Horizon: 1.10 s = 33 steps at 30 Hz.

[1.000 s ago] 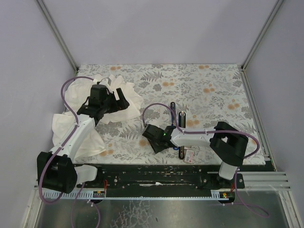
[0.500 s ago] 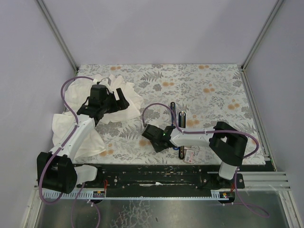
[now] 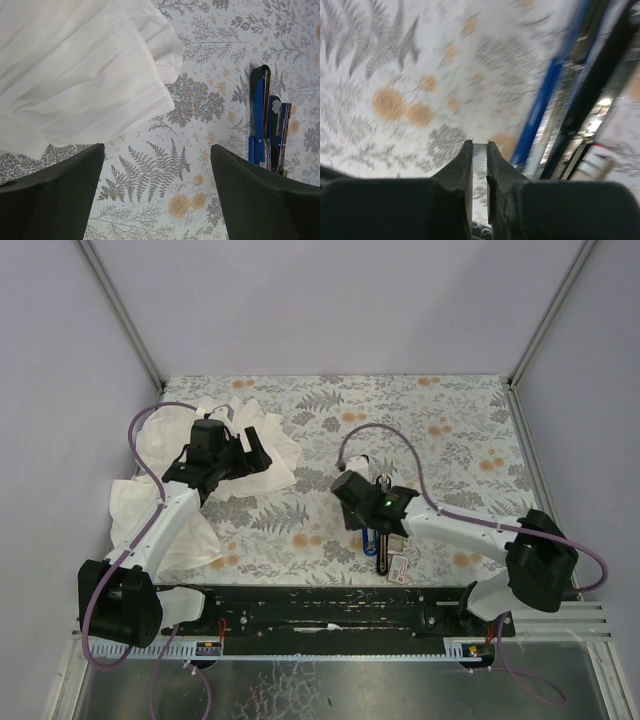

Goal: Load the staples into the stapler

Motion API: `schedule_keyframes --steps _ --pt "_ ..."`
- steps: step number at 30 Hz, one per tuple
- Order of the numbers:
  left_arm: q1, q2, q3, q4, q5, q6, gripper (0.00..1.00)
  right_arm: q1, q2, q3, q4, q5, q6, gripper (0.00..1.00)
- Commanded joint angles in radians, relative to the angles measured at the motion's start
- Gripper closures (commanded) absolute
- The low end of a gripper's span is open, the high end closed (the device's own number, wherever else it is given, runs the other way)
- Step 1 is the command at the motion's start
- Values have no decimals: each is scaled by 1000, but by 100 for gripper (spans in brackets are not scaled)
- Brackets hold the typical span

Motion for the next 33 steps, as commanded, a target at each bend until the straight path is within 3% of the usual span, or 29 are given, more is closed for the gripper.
schedule_keyframes --steps 1,7,33 --pt "7 -1 -6 32 -11 22 14 -137 -91 -71 27 50 24 90" --pt "7 3 -7 32 -10 23 14 -187 -104 -119 58 60 48 90" --pt "8 8 -7 32 -2 22 14 -191 -25 -129 47 86 130 91"
